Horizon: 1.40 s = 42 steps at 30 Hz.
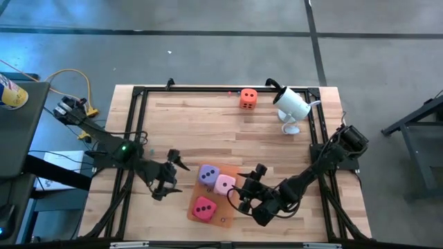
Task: Pick & Place Dice
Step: Put the bottom small light blue dice into the orange bin
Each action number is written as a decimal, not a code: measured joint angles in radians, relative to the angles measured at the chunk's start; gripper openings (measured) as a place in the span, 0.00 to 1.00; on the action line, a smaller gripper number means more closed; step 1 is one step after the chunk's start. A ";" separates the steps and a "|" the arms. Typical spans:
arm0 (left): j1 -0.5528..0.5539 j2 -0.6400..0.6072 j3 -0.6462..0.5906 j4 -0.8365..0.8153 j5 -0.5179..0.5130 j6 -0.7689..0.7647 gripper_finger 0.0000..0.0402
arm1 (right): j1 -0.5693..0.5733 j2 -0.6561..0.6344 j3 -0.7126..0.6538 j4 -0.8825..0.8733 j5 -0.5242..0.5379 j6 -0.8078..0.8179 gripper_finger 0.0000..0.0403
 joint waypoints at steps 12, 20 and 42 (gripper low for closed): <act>-0.064 0.009 -0.001 -0.177 0.140 -0.258 0.94 | -0.042 0.000 0.000 -0.001 0.001 0.023 0.53; -0.087 0.087 -0.001 -0.141 0.139 -0.274 0.94 | -0.075 0.000 0.000 -0.002 -0.061 0.063 0.53; -0.163 0.190 -0.002 -0.168 0.111 -0.307 0.94 | -0.076 0.000 0.000 0.007 -0.074 0.106 0.53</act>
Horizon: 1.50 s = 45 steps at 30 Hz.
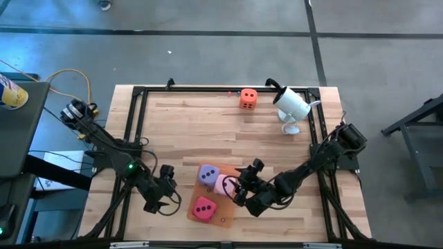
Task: Pick & Place Dice
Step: Put the bottom small light blue dice into the orange bin
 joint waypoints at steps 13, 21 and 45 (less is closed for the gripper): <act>-0.016 0.034 0.000 0.020 -0.084 -0.189 0.94 | 0.000 0.000 0.000 0.005 0.000 -0.002 0.53; 0.003 0.107 0.000 0.229 -0.110 -0.254 0.94 | 0.002 0.000 0.000 0.008 -0.031 -0.002 0.53; -0.002 0.212 0.000 -0.091 -0.161 -0.330 0.94 | 0.004 0.000 0.000 0.007 -0.078 -0.011 0.53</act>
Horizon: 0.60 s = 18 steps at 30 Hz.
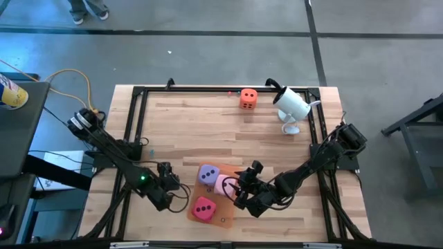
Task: Pick & Place Dice
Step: Put the bottom small light blue dice into the orange bin
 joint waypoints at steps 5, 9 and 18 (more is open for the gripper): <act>-0.022 0.054 0.000 0.000 0.004 -0.021 0.94 | 0.000 0.000 0.000 0.000 0.000 0.004 0.53; -0.033 0.058 0.000 -0.014 0.004 -0.056 0.94 | 0.000 0.000 0.000 0.001 0.000 0.007 0.53; -0.027 0.058 -0.015 0.002 0.031 -0.129 0.94 | 0.000 0.000 0.000 0.034 0.000 0.007 0.53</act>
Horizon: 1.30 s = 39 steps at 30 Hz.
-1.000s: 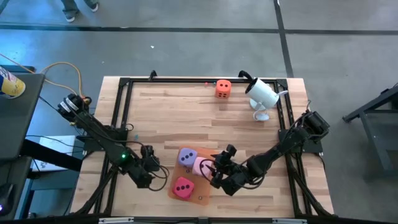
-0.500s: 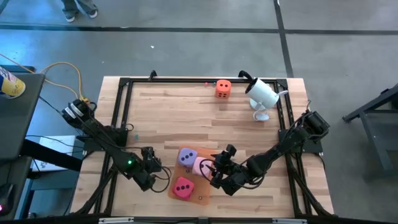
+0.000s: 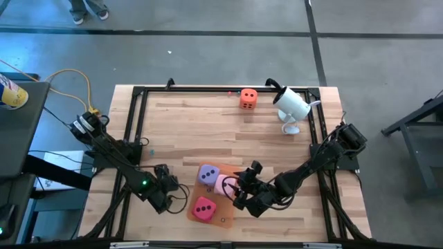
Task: Pick & Place Dice
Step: Put the bottom small light blue dice into the orange bin
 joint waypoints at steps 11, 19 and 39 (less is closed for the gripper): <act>0.051 -0.010 -0.004 -0.016 0.048 -0.037 0.94 | 0.000 0.000 0.000 0.003 -0.029 -0.005 0.53; 0.089 -0.013 -0.044 0.053 0.066 -0.016 0.89 | -0.002 0.000 0.000 0.003 -0.028 -0.009 0.53; 0.108 -0.015 -0.108 0.155 0.120 -0.101 0.65 | -0.005 0.000 0.000 0.004 -0.029 -0.034 0.53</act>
